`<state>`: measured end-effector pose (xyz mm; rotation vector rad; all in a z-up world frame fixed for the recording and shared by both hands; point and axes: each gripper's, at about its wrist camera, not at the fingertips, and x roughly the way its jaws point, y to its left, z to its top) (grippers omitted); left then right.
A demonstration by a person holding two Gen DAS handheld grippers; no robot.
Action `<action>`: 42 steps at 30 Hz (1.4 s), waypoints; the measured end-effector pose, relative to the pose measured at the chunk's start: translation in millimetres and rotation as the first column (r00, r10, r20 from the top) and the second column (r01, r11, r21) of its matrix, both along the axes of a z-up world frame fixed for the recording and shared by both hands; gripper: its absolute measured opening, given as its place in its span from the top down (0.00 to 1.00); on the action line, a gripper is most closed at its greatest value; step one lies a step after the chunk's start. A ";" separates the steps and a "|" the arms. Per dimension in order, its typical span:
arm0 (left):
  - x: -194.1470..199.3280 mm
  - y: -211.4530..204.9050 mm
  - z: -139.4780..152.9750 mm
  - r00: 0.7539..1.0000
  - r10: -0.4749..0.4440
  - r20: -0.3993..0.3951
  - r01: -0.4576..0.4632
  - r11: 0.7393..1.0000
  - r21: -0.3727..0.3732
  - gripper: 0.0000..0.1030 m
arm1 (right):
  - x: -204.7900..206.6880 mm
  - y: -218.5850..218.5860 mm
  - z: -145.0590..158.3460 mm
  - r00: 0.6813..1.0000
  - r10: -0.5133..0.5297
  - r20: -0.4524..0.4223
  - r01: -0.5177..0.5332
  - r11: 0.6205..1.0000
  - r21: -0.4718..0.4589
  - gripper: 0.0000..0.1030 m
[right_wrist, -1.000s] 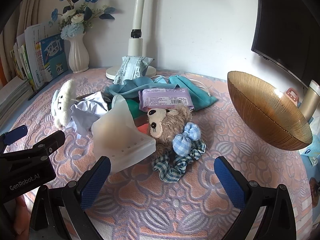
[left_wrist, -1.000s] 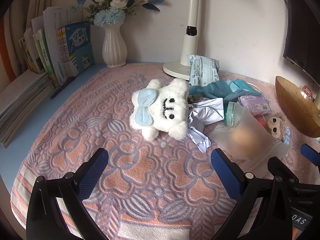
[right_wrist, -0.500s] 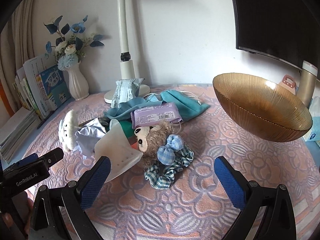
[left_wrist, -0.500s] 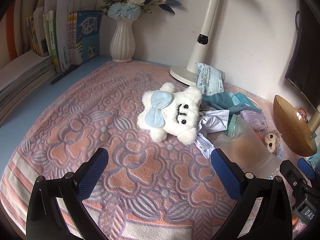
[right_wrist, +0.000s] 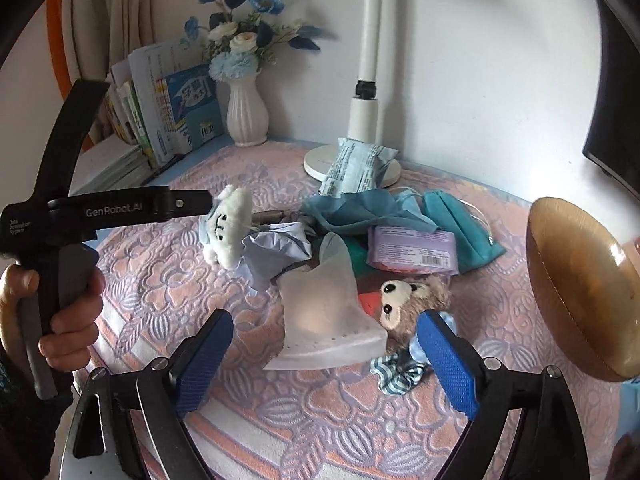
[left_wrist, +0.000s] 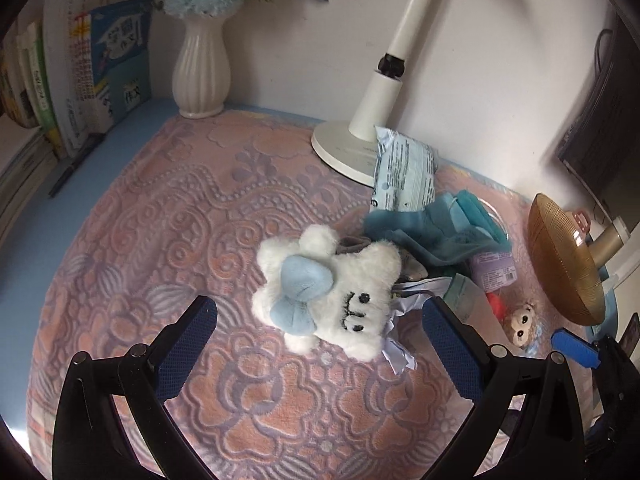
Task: Organize soft objects
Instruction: 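Grasp the white plush dog with the left gripper while the right grasps the white mesh bag, then carry the plush dog and mesh bag into the amber bowl and release both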
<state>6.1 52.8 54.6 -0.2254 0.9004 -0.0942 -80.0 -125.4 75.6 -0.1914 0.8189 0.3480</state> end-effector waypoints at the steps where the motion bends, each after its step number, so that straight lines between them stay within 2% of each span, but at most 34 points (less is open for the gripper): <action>1: 5.6 -1.1 -7.4 1.000 0.009 -0.024 -0.009 1.000 0.014 0.01 | 4.4 4.0 -4.7 1.000 0.005 -0.010 -0.005 1.000 -0.020 0.10; 2: 9.9 -1.5 -14.3 0.999 0.014 -0.041 -0.014 1.000 0.020 0.01 | 9.9 8.6 -10.5 1.000 0.008 -0.017 -0.008 0.999 -0.039 0.11; 4: 15.2 -0.1 -23.3 0.998 0.016 -0.057 -0.016 1.000 0.009 0.01 | 21.1 14.9 -21.8 0.999 0.017 -0.049 -0.020 0.998 -0.058 0.20; 9: 20.4 -1.9 -24.5 1.000 0.007 -0.015 -0.006 1.000 0.024 0.01 | 38.8 23.3 -40.7 0.997 0.022 -0.075 -0.029 0.995 -0.091 0.23; 11: 20.4 -0.8 -25.0 1.000 0.000 -0.005 0.000 1.000 0.014 0.05 | 40.6 22.5 -44.7 0.996 0.022 -0.081 -0.029 0.995 -0.091 0.23; 14: 19.4 -2.3 -24.7 1.000 -0.027 0.010 0.027 1.000 -0.015 0.28 | 40.2 24.5 -49.1 0.998 0.013 -0.065 -0.021 0.992 -0.122 0.27; 16: 18.7 -5.6 -22.3 0.999 -0.030 0.027 0.030 1.000 -0.003 0.36 | 40.9 27.7 -53.6 0.998 0.006 -0.064 -0.016 0.989 -0.149 0.44; 17: 17.6 -6.6 -21.6 0.999 -0.036 0.034 0.036 0.999 0.002 0.38 | 41.0 27.4 -55.1 0.998 0.003 -0.063 -0.012 0.988 -0.154 0.48; 19: 12.9 -5.4 -18.7 0.998 -0.041 0.053 0.041 0.999 0.005 0.44 | 38.7 27.4 -52.6 0.999 0.005 -0.053 -0.013 0.990 -0.143 0.56; 21: 6.7 -3.4 -12.9 0.996 -0.046 0.077 0.046 0.999 0.006 0.46 | 36.0 24.7 -46.6 0.999 0.004 -0.034 -0.008 0.992 -0.126 0.61; 25: -7.2 -0.6 1.4 0.992 -0.065 0.111 0.065 0.998 0.005 0.46 | 27.4 15.3 -28.5 1.000 -0.006 0.011 0.006 0.997 -0.076 0.62; 29: -22.8 -3.3 19.7 0.986 -0.082 0.144 0.084 0.996 -0.007 0.46 | 16.2 -0.2 -7.2 0.999 -0.026 0.034 0.026 1.000 0.013 0.62; 33: -35.2 -28.8 47.6 0.970 -0.144 0.194 0.143 0.990 0.021 0.46 | 1.7 -23.0 15.5 0.995 -0.074 0.070 0.069 0.995 0.078 0.62; 37: -36.1 -74.5 79.7 0.940 -0.239 0.245 0.238 0.971 0.034 0.46 | -12.3 -63.8 40.6 0.977 -0.174 0.121 0.162 0.982 0.098 0.62; 39: -31.9 -104.6 95.5 0.920 -0.288 0.265 0.287 0.957 0.047 0.46 | -16.8 -91.8 53.4 0.961 -0.240 0.137 0.226 0.968 0.108 0.62; 42: -22.9 -155.6 114.0 0.882 -0.374 0.287 0.378 0.925 0.044 0.46 | -18.8 -143.4 71.6 0.918 -0.364 0.159 0.348 0.930 0.118 0.62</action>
